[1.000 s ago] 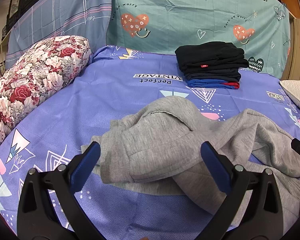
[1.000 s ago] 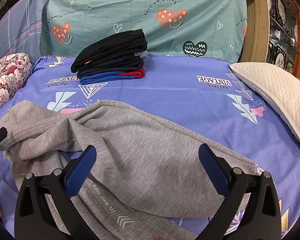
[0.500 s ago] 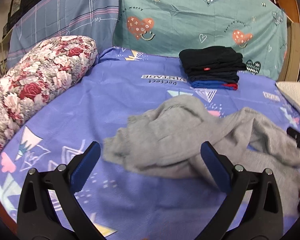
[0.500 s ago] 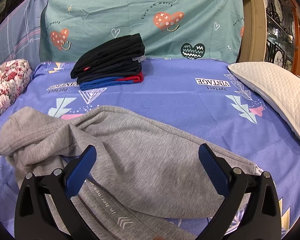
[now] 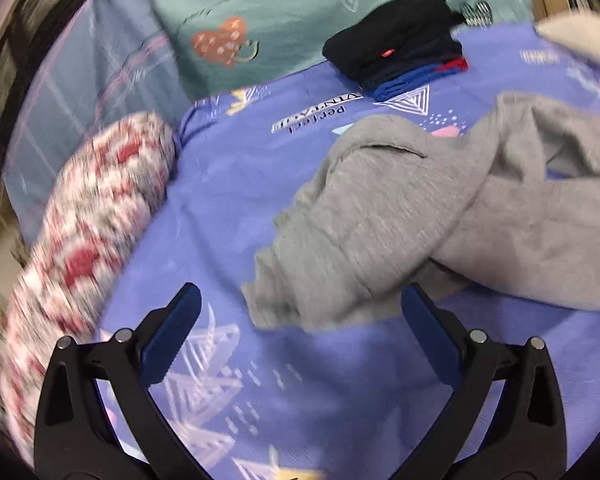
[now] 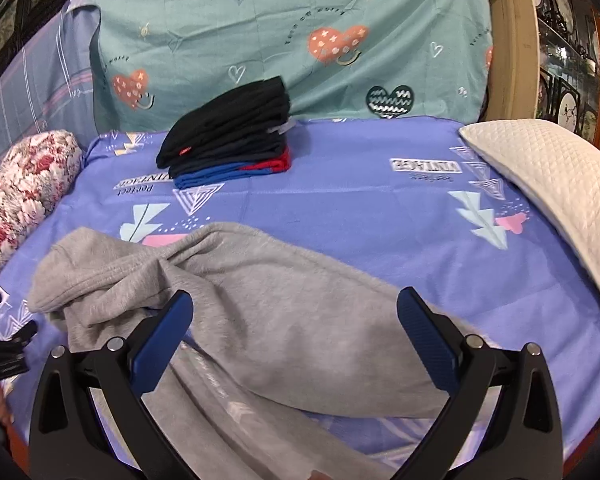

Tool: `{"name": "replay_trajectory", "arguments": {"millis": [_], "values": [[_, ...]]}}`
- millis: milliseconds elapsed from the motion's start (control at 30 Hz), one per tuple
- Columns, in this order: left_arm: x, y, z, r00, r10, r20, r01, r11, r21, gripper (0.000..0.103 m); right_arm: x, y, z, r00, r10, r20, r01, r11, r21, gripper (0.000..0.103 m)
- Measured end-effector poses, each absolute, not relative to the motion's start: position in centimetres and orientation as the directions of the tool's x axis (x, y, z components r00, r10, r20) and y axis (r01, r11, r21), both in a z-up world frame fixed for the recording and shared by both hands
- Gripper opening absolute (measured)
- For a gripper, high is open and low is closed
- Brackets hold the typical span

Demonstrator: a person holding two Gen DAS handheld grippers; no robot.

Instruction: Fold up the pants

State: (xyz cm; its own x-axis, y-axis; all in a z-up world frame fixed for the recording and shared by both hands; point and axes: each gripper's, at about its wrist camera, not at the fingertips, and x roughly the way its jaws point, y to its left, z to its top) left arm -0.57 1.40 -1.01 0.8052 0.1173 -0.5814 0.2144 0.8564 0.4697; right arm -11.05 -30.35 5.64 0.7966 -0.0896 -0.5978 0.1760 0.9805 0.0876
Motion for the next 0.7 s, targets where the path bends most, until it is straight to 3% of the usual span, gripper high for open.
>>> {"name": "replay_trajectory", "arguments": {"millis": [200, 233, 267, 333, 433, 500, 567, 600, 667, 700], "values": [[3.5, -0.8, -1.9, 0.81, 0.077, -0.582, 0.332, 0.756, 0.563, 0.101, -15.1, -39.6, 5.9, 0.688, -0.297, -0.662, 0.317, 0.944, -0.093, 0.102], [4.0, -0.8, -1.9, 0.79, 0.041, -0.611, 0.374, 0.759, 0.534, 0.094, -15.3, -40.6, 5.3, 0.663, -0.302, -0.685, 0.315, 0.943, -0.11, 0.102], [4.3, -0.7, -2.0, 0.77, 0.015, -0.638, 0.402, 0.765, 0.502, 0.08, -15.3, -41.6, 4.3, 0.638, -0.29, -0.713, 0.3, 0.947, -0.117, 0.102], [4.8, -0.4, -1.6, 0.724, -0.039, -0.688, 0.449, 0.785, 0.428, 0.065, -14.8, -43.0, 2.0, 0.597, -0.25, -0.762, 0.264, 0.958, -0.107, 0.102], [4.0, -0.2, -0.9, 0.726, -0.072, -0.684, 0.469, 0.779, 0.416, 0.059, -13.1, -43.9, -1.5, 0.528, -0.202, -0.825, 0.225, 0.97, -0.093, 0.102], [3.6, 0.4, -0.4, 0.728, -0.08, -0.681, 0.475, 0.774, 0.418, 0.061, -12.2, -43.4, -3.2, 0.483, -0.198, -0.853, 0.201, 0.973, -0.112, 0.102], [3.6, 0.9, -0.2, 0.742, -0.063, -0.668, 0.46, 0.772, 0.439, 0.078, -11.6, -43.3, -3.9, 0.463, -0.171, -0.869, 0.173, 0.98, -0.101, 0.1], [3.7, 1.1, -0.1, 0.751, -0.057, -0.658, 0.452, 0.771, 0.45, 0.079, -11.4, -43.2, -3.9, 0.46, -0.159, -0.874, 0.162, 0.982, -0.093, 0.096], [3.9, 1.1, 0.0, 0.751, -0.06, -0.658, 0.458, 0.765, 0.453, 0.08, -11.0, -42.5, -3.9, 0.452, -0.11, -0.885, 0.116, 0.991, -0.063, 0.071], [4.0, 0.9, -0.1, 0.757, -0.054, -0.652, 0.457, 0.756, 0.468, 0.08, -10.6, -42.2, -4.0, 0.443, -0.087, -0.893, 0.093, 0.994, -0.051, 0.066]]}}
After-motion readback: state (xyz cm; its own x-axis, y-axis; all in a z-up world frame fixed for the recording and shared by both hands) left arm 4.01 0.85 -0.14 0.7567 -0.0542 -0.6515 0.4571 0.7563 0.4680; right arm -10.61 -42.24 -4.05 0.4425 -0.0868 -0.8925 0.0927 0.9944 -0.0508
